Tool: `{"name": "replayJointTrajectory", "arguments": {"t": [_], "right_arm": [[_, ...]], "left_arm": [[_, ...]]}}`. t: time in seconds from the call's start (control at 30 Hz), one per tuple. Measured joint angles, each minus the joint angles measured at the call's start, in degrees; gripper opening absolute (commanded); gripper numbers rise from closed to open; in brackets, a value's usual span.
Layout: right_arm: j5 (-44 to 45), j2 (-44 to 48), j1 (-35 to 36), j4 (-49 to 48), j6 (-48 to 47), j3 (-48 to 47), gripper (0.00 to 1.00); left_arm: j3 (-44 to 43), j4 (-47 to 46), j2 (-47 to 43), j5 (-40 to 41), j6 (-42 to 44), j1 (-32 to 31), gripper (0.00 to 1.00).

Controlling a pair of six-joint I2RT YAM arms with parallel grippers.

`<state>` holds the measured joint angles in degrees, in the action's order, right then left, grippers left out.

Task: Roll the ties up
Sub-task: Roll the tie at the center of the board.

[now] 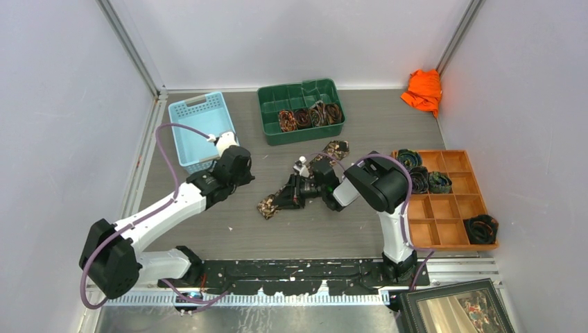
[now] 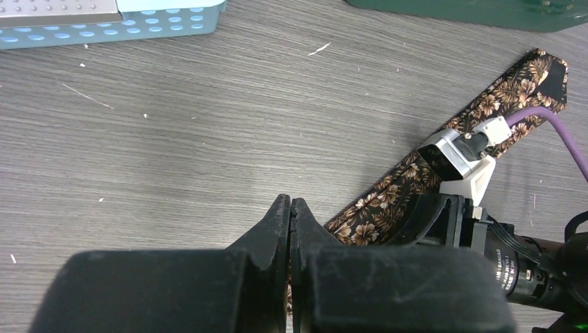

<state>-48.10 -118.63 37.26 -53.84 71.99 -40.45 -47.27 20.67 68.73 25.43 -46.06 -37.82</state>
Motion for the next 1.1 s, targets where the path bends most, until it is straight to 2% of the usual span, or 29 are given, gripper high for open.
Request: {"name": "replayJointTrajectory", "arguments": {"t": [0.13,0.3,0.37,0.43,0.63,0.8,0.9,1.0,1.1], "right_arm": [[1.5,2.6,0.0,5.2,-4.7,0.2,0.28],[6.2,9.6,-0.2,21.8,-15.2,-1.5,0.40],[8.5,11.4,-0.2,28.9,-19.5,-3.4,0.51],[10.6,12.3,-0.2,34.0,-22.7,-4.8,0.55],[15.7,15.2,-0.2,45.2,-30.1,-8.3,0.58],[18.2,17.0,-0.2,49.2,-32.7,-9.0,0.61],[20.2,21.7,-0.2,51.5,-33.2,-7.2,0.64],[21.5,27.8,-0.2,54.1,-33.8,-6.0,0.52],[21.6,31.7,-0.2,54.0,-33.9,-4.6,0.22]], "left_arm": [[0.0,-0.5,1.0,0.0,0.0,-0.1,0.00],[0.0,-1.6,3.3,-0.2,0.0,-0.3,0.00],[0.0,-2.3,4.9,-0.5,0.0,-0.3,0.00],[0.0,-2.9,6.5,-0.9,0.0,-0.4,0.00],[0.3,-5.7,10.3,-1.6,0.1,-0.4,0.00],[0.7,-8.8,14.3,-1.9,0.2,-0.4,0.00],[1.5,-10.5,16.9,-2.4,0.2,-0.4,0.00],[3.2,-12.6,19.1,-3.4,0.2,-0.4,0.00],[4.5,-14.9,20.9,-4.9,0.2,-0.4,0.00]]}}
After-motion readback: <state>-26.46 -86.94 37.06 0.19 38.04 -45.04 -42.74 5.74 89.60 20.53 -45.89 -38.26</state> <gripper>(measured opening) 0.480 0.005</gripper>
